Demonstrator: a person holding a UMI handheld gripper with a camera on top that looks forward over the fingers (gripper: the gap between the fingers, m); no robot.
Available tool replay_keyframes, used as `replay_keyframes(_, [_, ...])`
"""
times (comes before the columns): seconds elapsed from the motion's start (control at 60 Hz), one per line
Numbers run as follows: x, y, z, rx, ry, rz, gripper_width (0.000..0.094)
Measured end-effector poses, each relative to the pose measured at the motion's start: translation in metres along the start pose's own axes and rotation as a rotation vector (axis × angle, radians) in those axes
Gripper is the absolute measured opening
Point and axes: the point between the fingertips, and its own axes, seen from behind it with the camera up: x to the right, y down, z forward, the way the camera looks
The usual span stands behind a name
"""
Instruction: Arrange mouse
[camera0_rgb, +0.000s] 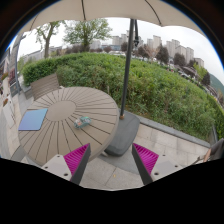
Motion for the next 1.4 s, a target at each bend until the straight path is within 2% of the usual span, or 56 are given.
replay_keyframes(0.117, [-0.019,0.003,0.011,0.028,-0.029,-0.012,0.0853])
replay_keyframes(0.267, [-0.065,0.007,0.017,0.052,-0.131,-0.020,0.0853])
replay_keyframes(0.5, [-0.132,0.010,0.021,0.101,-0.225,-0.081,0.0853])
replay_keyframes(0.75, [-0.158,0.010,0.050,0.106,-0.223,-0.045,0.0856])
replay_keyframes(0.967, [-0.166,0.001,0.108,0.115,-0.199,-0.036,0.0855])
replay_keyframes(1.4, [-0.190,-0.008,0.211,0.037,-0.231,-0.046,0.0863])
